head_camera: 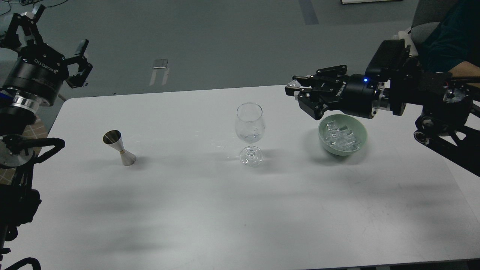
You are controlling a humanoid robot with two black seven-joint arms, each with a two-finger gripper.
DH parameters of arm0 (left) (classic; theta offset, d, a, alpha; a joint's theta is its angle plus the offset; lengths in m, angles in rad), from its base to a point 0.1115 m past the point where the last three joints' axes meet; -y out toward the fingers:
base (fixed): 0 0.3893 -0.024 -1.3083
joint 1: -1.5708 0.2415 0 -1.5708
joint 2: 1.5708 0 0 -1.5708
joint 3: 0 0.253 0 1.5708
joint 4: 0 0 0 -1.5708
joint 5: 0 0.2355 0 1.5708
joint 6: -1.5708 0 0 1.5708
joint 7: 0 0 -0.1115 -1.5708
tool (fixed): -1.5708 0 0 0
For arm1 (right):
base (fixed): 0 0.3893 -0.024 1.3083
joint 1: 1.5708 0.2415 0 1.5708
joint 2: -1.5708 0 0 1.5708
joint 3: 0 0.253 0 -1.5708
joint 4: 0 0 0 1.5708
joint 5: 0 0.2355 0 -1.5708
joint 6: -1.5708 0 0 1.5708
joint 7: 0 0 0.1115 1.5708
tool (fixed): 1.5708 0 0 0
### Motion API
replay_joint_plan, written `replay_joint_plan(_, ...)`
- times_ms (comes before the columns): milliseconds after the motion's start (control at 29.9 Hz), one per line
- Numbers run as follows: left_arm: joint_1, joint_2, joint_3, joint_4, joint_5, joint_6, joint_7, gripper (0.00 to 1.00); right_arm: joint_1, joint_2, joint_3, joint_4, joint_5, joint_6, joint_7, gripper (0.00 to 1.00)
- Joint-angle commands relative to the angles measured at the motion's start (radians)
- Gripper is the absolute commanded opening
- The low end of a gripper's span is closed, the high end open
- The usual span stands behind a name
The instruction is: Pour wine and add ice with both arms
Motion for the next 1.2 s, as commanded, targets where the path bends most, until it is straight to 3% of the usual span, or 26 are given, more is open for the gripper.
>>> replay_joint_plan(0, -0.002, -0.001, 0.000, 0.000, 0.000, 0.001, 0.000, 0.98, 0.015, 0.046, -0.028, -0.002, -0.006, 0.012, -0.002, 0.07)
replay_joint_plan(434, -0.003, -0.001, 0.000, 0.000, 0.000, 0.001, 0.000, 0.98, 0.062, 0.152, -0.030, -0.048, -0.038, 0.043, -0.006, 0.08)
replay_joint_plan(735, -0.002, -0.002, 0.000, -0.003, 0.000, 0.004, 0.000, 0.98, 0.095, 0.163, -0.035, -0.061, -0.038, 0.078, -0.006, 0.08)
replay_joint_plan(1169, -0.003, -0.002, 0.000, -0.006, 0.000, 0.004, 0.000, 0.98, 0.223, 0.233, -0.130, -0.149, -0.026, 0.210, 0.032, 0.08)
